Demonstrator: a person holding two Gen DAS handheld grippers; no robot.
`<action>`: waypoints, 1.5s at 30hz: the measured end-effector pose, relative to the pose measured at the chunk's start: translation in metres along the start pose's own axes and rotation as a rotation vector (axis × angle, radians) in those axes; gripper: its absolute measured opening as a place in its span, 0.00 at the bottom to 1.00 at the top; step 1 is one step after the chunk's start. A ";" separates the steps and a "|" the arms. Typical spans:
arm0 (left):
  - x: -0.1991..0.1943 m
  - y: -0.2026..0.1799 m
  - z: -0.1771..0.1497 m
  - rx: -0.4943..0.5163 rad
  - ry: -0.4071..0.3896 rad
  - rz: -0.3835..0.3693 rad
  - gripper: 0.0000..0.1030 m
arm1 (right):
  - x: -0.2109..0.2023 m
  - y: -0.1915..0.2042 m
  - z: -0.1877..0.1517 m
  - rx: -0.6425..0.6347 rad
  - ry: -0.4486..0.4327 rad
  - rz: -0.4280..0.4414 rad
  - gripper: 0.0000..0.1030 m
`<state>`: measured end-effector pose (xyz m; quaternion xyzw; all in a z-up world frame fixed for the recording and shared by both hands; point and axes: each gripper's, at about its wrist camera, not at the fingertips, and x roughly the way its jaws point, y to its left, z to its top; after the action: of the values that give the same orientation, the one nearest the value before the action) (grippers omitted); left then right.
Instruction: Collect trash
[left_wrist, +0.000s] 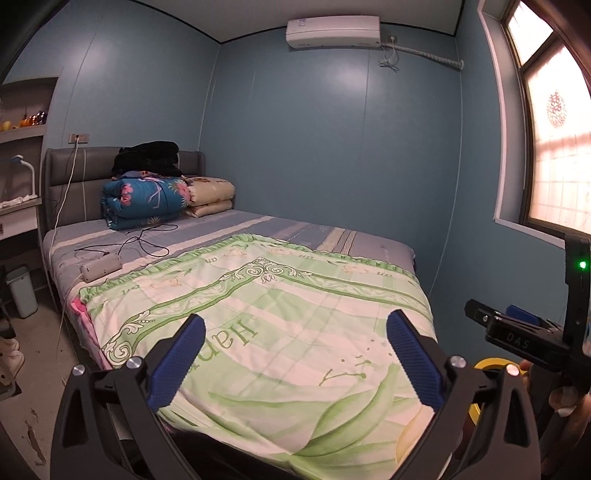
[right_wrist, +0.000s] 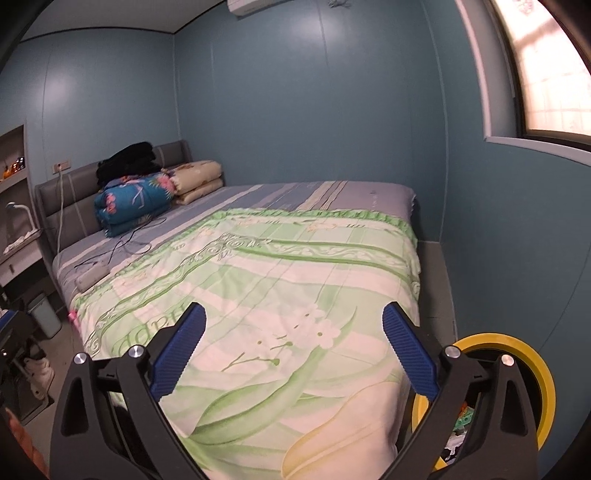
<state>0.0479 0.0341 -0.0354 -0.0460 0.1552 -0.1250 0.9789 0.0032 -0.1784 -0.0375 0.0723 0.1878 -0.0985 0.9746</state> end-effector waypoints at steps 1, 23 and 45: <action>-0.001 0.001 0.000 -0.011 -0.001 -0.005 0.92 | 0.000 0.000 -0.001 0.000 -0.005 -0.005 0.90; -0.001 0.005 -0.006 -0.037 -0.020 -0.010 0.92 | 0.002 -0.003 -0.012 0.020 -0.028 -0.016 0.92; -0.001 0.004 -0.008 -0.050 -0.026 -0.021 0.92 | 0.002 -0.008 -0.012 0.038 -0.030 -0.025 0.92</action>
<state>0.0454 0.0377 -0.0436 -0.0736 0.1449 -0.1307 0.9780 -0.0004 -0.1840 -0.0499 0.0871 0.1722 -0.1154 0.9744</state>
